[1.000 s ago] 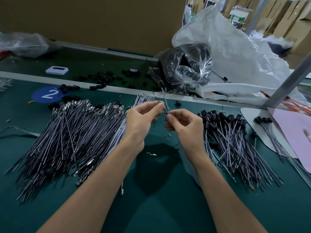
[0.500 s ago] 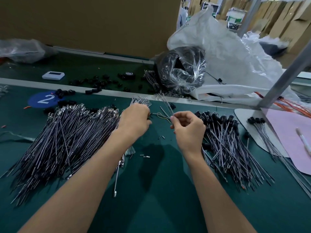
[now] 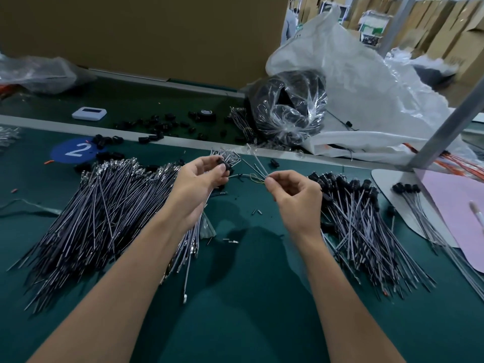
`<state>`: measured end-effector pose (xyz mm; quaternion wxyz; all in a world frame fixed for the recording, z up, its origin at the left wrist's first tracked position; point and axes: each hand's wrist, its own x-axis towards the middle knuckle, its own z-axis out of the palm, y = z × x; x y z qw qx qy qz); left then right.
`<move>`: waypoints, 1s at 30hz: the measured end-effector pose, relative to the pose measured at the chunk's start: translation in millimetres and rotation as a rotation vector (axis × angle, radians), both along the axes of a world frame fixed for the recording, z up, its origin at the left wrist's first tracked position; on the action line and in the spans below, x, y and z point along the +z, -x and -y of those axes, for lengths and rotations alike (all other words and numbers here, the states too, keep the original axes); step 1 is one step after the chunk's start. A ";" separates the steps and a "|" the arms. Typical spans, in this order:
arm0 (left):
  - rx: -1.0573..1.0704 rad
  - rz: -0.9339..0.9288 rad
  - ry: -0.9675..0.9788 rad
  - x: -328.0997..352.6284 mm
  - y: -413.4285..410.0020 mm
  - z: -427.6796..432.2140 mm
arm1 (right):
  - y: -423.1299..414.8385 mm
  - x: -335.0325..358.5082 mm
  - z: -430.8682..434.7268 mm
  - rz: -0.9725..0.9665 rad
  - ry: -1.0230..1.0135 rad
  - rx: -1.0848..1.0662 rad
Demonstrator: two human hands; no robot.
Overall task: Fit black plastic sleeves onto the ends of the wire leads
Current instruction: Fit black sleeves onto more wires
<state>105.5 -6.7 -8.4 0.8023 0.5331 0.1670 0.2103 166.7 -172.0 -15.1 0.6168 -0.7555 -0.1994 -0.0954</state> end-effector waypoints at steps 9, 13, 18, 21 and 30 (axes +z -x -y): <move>0.005 0.163 0.294 0.4 3.1 -3.8 | 3.8 0.0 -2.7 -0.006 0.064 0.086; -0.018 0.147 0.239 -1.1 2.1 -2.1 | 3.8 -1.4 -3.8 0.005 0.089 0.074; -0.031 0.167 0.218 -1.8 1.5 1.0 | 2.4 -2.0 -3.1 0.016 0.092 0.034; -0.020 0.172 0.244 -1.6 2.1 -0.1 | 1.5 -1.6 -2.1 0.021 0.092 0.020; -0.035 0.150 0.107 -3.2 0.4 7.4 | 1.2 -2.2 -3.1 0.046 0.111 0.009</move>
